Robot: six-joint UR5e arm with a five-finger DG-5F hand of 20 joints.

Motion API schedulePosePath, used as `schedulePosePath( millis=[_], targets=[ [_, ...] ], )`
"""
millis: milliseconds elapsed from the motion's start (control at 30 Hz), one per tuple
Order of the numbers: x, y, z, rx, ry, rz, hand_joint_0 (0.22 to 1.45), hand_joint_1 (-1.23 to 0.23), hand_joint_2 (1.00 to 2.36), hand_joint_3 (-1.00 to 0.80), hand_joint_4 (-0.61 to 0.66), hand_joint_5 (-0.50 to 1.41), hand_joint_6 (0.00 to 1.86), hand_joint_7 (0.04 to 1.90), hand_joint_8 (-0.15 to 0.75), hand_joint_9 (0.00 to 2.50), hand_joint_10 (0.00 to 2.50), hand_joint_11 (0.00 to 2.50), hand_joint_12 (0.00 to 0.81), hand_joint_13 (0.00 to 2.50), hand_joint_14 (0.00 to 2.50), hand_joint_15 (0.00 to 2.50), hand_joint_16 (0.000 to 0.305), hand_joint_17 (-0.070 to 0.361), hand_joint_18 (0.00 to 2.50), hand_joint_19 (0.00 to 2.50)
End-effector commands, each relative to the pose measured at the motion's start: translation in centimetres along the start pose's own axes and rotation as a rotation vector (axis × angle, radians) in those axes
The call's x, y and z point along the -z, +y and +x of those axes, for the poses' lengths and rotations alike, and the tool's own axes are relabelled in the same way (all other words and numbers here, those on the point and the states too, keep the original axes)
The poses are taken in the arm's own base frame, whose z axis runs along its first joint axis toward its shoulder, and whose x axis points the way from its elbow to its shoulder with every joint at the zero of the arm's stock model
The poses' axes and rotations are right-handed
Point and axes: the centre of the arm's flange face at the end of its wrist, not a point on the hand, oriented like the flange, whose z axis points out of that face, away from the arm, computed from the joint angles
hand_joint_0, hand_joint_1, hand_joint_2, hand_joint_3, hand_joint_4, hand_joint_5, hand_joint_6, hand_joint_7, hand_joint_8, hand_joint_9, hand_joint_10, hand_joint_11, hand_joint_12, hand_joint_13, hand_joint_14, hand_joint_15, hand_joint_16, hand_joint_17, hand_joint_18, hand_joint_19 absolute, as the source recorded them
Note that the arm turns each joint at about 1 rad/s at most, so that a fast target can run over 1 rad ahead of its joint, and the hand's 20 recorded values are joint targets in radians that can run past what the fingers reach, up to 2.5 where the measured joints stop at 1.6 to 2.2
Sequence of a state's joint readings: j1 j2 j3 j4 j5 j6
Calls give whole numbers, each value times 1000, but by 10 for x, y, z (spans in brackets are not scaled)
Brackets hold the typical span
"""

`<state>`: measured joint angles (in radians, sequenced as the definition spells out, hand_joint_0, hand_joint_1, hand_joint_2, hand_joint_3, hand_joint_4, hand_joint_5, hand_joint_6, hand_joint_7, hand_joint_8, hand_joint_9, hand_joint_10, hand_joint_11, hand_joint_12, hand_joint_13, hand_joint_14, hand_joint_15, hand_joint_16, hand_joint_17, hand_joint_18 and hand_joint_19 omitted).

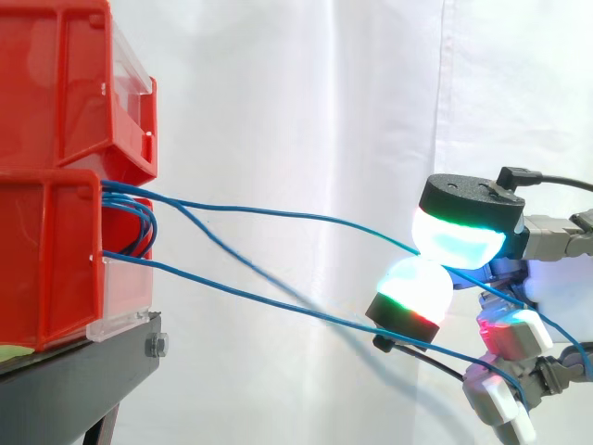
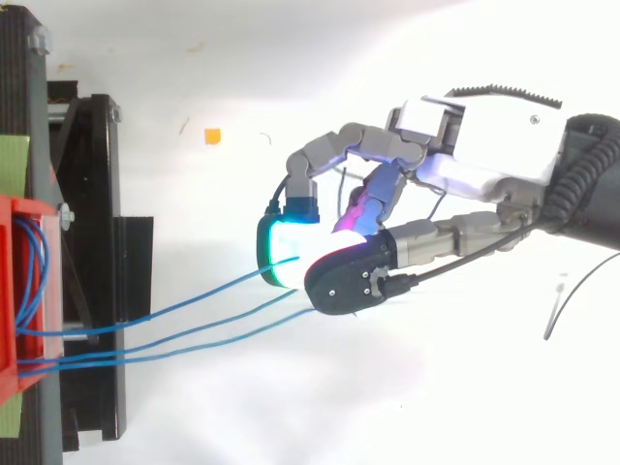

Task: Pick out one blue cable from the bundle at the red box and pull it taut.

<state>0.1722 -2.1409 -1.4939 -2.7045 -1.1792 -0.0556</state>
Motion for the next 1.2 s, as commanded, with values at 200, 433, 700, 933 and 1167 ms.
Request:
schedulePosePath(
  millis=[200,433,700,933,1167],
  targets=[
    [1,0,7,4,6,0,631,-655,1019,-235,10,-117,887,1074,352,1457,27,799,457,1195,26,705,65,147,935,787],
    [2,0,11,5,-8,-1,641,-645,1019,-256,23,-123,887,1060,349,1519,27,983,414,1443,27,1096,64,144,1118,1000],
    [2,0,12,6,-6,0,647,-639,1019,-260,33,-126,888,1057,343,1575,27,1112,376,1527,17,1398,63,141,1176,1165],
    [2,1,13,7,-5,-1,644,-641,1018,-264,26,-121,885,1047,342,1500,25,760,506,933,17,433,68,152,853,673],
    [2,2,13,4,-5,-2,644,-649,1017,-273,-3,-119,878,1075,284,1159,12,287,503,677,6,148,67,150,623,495]
  ],
)
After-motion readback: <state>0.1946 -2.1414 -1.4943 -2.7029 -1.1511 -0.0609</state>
